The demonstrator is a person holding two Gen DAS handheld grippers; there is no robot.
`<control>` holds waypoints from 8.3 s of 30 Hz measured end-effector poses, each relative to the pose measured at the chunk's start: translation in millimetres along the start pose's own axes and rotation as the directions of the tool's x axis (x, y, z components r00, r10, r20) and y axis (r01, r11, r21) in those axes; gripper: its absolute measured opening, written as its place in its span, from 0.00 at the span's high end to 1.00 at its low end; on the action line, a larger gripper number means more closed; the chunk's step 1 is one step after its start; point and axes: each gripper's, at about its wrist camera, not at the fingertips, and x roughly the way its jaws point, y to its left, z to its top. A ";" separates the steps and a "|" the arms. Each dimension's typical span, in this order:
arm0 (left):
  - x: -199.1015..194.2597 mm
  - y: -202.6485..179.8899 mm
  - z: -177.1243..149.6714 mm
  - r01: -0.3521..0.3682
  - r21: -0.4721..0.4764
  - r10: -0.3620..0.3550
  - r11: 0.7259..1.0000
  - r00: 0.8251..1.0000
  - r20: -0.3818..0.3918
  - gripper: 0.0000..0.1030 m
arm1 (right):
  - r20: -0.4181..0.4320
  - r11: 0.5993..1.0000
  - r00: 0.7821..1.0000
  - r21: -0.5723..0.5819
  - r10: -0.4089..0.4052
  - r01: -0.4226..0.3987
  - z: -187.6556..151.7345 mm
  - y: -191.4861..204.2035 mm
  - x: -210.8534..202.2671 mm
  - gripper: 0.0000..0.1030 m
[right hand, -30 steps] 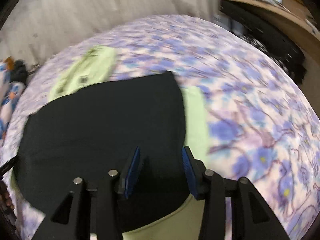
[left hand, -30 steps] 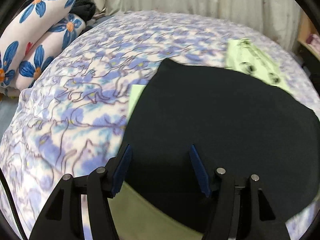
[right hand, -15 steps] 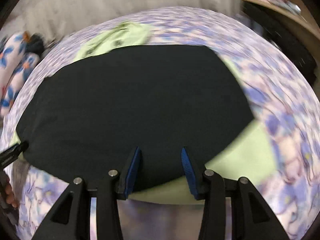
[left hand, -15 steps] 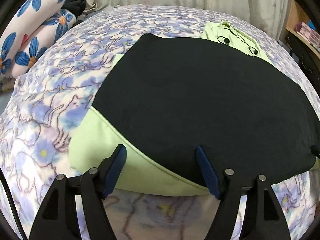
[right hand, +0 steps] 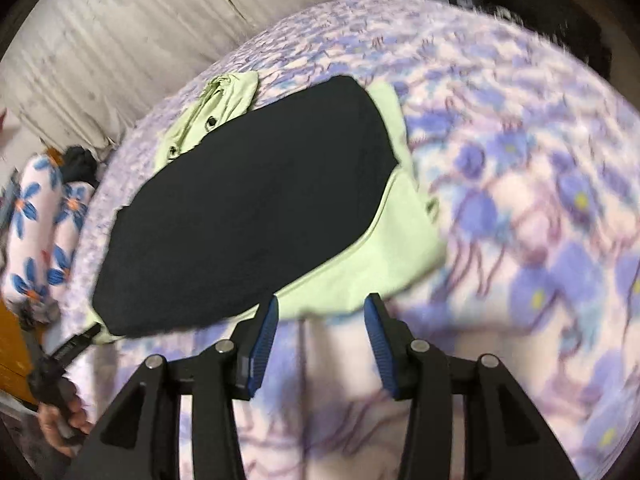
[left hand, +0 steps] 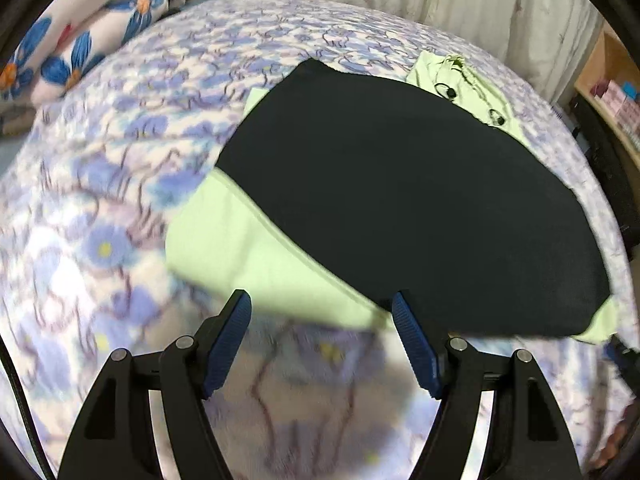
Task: Fold large clothes
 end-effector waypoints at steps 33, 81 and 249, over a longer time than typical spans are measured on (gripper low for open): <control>-2.4 8.2 14.7 0.048 -0.230 0.020 0.972 0.959 0.283 0.96 | 0.146 0.993 0.988 0.102 0.041 -0.056 29.4 13.9 29.8 0.96; -150.0 -46.8 -73.8 -0.177 0.130 0.125 0.976 0.934 0.334 0.33 | 0.029 0.918 0.993 -0.385 0.115 -0.095 -94.1 140.7 -39.6 0.68; -29.1 -94.1 -23.1 0.079 0.075 -0.085 0.994 0.994 0.074 0.48 | 0.008 0.981 0.993 -0.152 0.120 -0.117 -22.5 104.3 29.1 0.94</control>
